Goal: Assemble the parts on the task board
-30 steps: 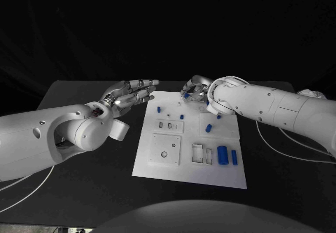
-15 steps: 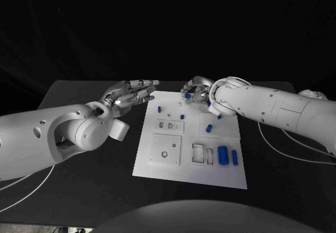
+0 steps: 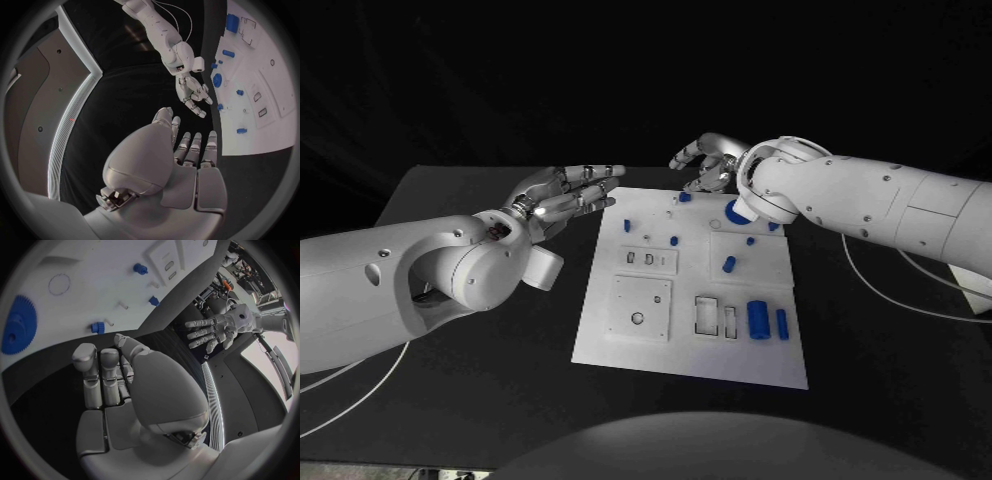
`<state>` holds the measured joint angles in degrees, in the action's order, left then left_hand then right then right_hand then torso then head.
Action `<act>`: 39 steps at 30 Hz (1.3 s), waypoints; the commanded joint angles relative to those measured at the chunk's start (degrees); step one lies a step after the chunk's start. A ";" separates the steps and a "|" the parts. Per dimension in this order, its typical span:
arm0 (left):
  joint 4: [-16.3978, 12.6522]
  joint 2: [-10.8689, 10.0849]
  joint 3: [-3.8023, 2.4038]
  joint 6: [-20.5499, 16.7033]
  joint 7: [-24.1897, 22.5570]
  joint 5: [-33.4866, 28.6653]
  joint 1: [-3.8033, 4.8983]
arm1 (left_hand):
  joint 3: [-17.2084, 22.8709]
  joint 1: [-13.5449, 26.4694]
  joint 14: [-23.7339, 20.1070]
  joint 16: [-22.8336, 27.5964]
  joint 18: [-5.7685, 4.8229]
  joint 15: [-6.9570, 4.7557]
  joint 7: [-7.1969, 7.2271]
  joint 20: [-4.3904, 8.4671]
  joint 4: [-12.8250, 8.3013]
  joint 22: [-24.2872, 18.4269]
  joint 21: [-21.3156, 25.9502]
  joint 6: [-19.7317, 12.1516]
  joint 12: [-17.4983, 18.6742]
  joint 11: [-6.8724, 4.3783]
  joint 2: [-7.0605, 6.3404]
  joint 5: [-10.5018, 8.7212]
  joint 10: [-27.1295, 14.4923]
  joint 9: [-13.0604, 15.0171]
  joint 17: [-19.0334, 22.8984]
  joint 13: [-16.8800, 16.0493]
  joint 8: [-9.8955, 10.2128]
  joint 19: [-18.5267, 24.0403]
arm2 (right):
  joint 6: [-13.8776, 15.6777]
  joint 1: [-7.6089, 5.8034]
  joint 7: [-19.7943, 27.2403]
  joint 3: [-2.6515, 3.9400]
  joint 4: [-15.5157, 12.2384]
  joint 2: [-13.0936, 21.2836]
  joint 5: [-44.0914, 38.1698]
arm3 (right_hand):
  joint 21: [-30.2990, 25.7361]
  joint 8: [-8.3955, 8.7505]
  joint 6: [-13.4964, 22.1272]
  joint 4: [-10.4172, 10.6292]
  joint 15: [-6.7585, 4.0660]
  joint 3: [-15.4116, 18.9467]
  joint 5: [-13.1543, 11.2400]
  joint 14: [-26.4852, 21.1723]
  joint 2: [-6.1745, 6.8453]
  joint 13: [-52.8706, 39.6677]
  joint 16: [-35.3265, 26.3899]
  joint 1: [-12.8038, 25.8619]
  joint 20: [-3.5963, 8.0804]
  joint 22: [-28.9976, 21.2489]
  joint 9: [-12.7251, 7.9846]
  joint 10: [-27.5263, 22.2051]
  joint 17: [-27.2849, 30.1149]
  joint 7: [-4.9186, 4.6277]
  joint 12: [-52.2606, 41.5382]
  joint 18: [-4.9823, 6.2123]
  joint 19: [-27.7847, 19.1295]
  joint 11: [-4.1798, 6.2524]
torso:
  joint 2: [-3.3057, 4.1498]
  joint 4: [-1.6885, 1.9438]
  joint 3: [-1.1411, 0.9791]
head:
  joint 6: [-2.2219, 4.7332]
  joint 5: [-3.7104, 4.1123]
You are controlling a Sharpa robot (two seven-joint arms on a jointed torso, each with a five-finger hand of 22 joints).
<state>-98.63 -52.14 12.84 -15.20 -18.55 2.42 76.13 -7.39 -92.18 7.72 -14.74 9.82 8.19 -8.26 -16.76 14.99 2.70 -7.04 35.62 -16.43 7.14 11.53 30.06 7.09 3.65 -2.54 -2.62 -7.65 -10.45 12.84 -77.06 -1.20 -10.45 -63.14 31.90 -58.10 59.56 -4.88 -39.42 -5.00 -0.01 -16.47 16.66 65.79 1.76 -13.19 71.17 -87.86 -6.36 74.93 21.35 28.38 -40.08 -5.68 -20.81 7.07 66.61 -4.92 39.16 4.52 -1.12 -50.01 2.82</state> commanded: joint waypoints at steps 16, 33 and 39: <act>0.03 0.32 -0.05 0.98 0.03 0.40 0.05 | 0.68 -0.83 0.24 -0.48 -0.97 -0.02 -0.20 -0.01 -0.13 -0.03 -0.40 0.38 -0.42 0.24 0.03 0.51 0.07 0.09 -0.05 -0.08 -0.46 -0.39 | 1.05 -1.09 -3.93 -0.03 0.06 0.93 -14.25 | 2.36 -2.94 -7.30 4.27 -0.32 4.64 -6.17 5.94 1.19 -37.67 6.14 7.85 -0.39 4.93 -2.64 21.26 -11.10 -1.36 -49.82 -0.67 3.81 1.39 | 0.04 -0.01 -0.11 | 0.01 0.02; 0.37 0.73 -0.05 1.74 0.52 0.40 0.04 | 0.77 -0.90 0.25 -0.53 -0.99 0.00 -0.22 -0.01 -0.15 -0.03 -0.39 0.36 -0.45 0.26 0.03 0.57 0.06 0.09 -0.05 -0.07 -0.47 -0.39 | -3.64 0.29 -5.39 -0.03 1.41 0.44 -23.17 | 21.02 -6.63 -12.04 6.33 -0.69 7.14 -4.14 24.21 1.35 -76.81 18.83 10.95 0.74 11.82 2.94 61.62 -49.92 -0.80 -69.19 -4.59 16.27 2.80 | 0.01 0.10 -0.10 | 0.01 0.18; 0.37 0.81 -0.05 1.94 0.63 0.40 0.04 | 0.88 -0.99 0.26 -0.59 -1.03 0.02 -0.24 -0.01 -0.17 -0.04 -0.39 0.33 -0.48 0.28 0.03 0.65 0.04 0.08 -0.06 -0.07 -0.49 -0.39 | -4.46 1.07 -5.26 -0.03 2.15 -0.36 -23.35 | 21.10 -6.22 -11.55 6.40 -0.57 7.03 -3.09 24.21 1.35 -76.81 18.83 11.10 0.68 11.80 3.07 61.62 -49.92 -0.96 -69.19 -4.59 16.28 2.66 | 0.02 0.11 -0.10 | 0.01 0.12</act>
<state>-98.17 -51.46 12.84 -14.57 -17.81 2.57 76.13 -6.92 -92.71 7.72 -14.97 9.82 8.19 -8.26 -16.76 14.84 2.70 -7.26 35.62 -16.65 7.14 11.45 30.51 7.09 3.68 -2.51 -2.62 -7.88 -10.45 10.59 -76.09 -6.05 -10.47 -61.12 31.65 -79.49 80.65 -11.29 -51.18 1.36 -0.73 -9.49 13.42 83.73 2.95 -74.96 89.81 -77.28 -5.62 74.91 24.40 83.84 -74.94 -6.35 -89.79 3.03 82.72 -2.05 39.19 4.63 -1.22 -50.01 3.02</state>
